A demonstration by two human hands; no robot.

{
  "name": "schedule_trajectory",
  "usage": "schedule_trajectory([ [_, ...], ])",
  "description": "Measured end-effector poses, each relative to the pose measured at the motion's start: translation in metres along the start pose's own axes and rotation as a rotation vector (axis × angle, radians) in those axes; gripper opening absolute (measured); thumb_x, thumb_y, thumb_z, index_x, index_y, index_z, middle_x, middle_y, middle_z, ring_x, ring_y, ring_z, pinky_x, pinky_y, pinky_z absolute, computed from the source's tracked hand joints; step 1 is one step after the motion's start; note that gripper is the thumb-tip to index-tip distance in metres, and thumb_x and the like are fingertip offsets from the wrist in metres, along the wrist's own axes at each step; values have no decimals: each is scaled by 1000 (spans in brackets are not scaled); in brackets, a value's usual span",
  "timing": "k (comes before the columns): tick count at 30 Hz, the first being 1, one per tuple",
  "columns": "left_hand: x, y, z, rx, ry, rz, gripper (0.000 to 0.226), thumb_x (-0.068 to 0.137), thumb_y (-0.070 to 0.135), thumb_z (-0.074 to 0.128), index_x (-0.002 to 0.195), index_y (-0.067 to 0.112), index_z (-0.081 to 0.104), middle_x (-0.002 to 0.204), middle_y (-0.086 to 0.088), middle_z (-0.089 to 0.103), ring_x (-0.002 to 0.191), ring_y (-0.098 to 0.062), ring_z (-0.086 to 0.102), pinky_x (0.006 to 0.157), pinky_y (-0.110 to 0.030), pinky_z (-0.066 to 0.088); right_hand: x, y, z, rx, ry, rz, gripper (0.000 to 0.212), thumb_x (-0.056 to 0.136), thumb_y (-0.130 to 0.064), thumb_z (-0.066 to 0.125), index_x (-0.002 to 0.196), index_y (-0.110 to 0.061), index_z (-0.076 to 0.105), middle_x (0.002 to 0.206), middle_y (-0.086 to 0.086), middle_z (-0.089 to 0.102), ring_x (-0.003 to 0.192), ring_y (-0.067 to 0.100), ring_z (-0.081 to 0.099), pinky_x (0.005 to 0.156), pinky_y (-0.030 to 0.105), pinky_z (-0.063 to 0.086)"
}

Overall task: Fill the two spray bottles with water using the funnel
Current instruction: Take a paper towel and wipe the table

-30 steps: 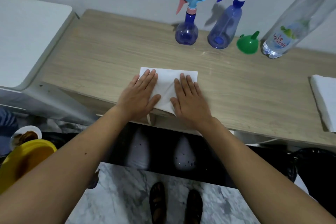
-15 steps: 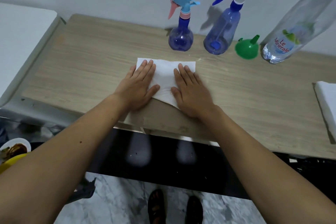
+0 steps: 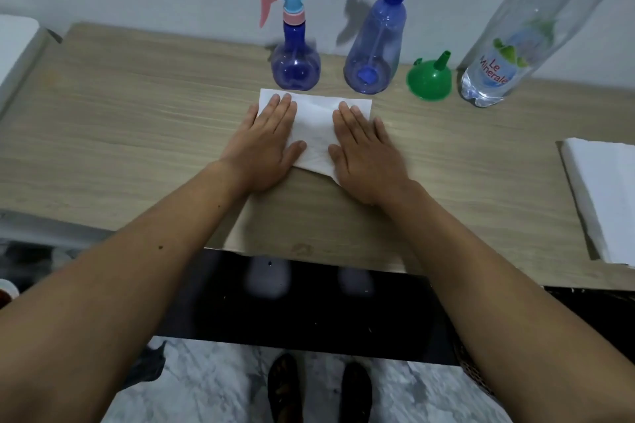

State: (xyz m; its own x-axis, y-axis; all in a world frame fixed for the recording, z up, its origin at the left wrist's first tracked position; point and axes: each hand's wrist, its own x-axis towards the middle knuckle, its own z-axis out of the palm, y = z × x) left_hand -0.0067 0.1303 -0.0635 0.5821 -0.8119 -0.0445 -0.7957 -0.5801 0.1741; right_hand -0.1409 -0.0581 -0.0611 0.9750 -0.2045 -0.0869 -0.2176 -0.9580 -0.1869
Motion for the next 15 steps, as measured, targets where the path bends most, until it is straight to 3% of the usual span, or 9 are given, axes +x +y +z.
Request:
schedule_trajectory([
  [7,16,44,7,8,-3,9,87,100,62,11,167,6,17,176,-13,14,163,-27,10,130,-53,7,-22,40,-7,11,4,28,65,112,-41,24,169,-14,8,178,1,2,164,16,0,132,48,-1],
  [15,39,103,19,26,-11,55,78,108,56,20,168,7,11,177,-11,8,164,-25,3,132,-52,2,-57,93,-16,-19,18,71,74,103,-48,11,168,-13,14,177,2,9,164,19,7,131,53,4],
])
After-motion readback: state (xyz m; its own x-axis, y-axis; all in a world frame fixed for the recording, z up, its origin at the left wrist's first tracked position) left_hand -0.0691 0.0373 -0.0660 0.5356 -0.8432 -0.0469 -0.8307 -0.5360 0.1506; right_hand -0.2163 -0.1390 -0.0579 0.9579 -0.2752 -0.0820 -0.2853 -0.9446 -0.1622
